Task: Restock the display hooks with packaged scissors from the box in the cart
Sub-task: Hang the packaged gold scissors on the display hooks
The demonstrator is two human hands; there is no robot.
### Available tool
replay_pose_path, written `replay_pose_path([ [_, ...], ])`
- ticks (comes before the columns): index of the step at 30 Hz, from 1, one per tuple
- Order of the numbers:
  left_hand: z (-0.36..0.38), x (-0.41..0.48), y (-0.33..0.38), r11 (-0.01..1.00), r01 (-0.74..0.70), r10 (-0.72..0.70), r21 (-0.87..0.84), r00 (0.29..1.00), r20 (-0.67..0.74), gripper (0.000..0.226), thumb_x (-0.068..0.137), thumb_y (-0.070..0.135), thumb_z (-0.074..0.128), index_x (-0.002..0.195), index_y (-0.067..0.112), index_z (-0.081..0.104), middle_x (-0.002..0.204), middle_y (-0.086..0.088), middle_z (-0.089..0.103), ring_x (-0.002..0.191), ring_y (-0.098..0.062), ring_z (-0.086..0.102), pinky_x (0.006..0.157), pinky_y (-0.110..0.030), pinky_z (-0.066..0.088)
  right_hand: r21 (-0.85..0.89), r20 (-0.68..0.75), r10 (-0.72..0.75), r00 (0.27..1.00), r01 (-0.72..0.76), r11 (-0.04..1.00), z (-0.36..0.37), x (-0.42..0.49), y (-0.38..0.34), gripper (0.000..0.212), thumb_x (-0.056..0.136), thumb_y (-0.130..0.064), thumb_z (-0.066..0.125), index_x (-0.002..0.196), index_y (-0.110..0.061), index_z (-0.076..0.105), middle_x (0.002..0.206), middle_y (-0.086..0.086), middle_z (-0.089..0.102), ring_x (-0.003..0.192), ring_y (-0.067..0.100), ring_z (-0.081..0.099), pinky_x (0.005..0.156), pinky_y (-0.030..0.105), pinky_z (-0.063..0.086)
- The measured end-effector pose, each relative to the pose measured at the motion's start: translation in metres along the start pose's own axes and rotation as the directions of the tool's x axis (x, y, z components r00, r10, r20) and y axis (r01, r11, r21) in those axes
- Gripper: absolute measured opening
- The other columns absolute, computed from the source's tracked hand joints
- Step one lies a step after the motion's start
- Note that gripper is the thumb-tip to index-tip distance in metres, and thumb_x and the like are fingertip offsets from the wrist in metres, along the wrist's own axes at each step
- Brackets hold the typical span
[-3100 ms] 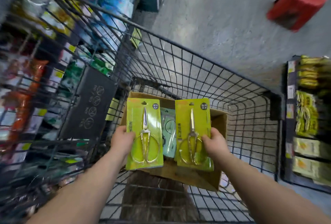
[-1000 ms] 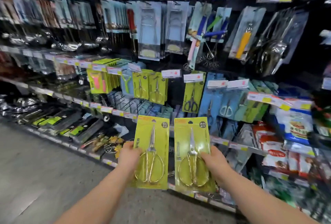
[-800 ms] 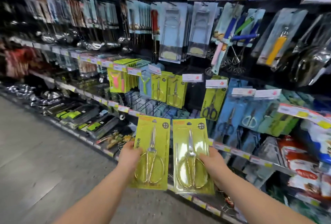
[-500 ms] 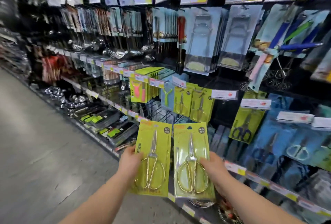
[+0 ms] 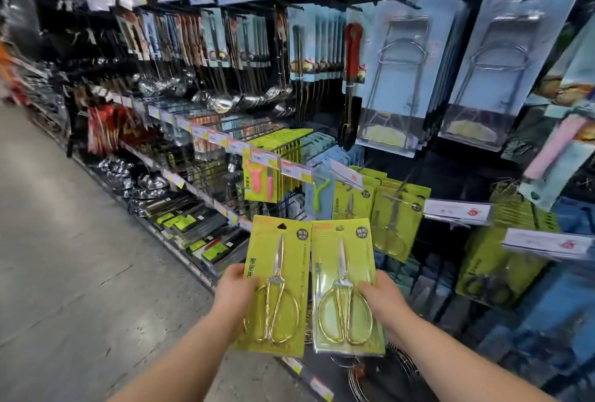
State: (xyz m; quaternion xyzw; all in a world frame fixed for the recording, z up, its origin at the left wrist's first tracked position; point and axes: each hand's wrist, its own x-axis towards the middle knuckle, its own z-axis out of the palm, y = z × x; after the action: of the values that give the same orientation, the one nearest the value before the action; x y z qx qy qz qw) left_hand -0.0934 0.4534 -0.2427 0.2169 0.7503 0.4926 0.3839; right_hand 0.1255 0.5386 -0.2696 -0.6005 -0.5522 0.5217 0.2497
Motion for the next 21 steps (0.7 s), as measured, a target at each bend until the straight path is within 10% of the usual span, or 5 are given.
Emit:
replay_pose_path([
  [21, 0.098, 0.118, 0.045, 0.982, -0.086, 0.001, 0.168, 0.892, 0.452, 0.038, 0.082, 0.002, 0.055, 0.120, 0.005, 0.055, 0.089, -0.018, 0.068, 0.071, -0.027, 0.061, 0.065, -0.040, 0.051, 0.233, -0.416, 0.208, 0.885, -0.118, 0.965, -0.025, 0.046, -0.007, 0.018, 0.089, -0.015, 0.055, 0.107, -0.012, 0.056, 0.106, 0.010, 0.066, 0.099, 0.029, 0.063, 0.094, 0.048, 0.049],
])
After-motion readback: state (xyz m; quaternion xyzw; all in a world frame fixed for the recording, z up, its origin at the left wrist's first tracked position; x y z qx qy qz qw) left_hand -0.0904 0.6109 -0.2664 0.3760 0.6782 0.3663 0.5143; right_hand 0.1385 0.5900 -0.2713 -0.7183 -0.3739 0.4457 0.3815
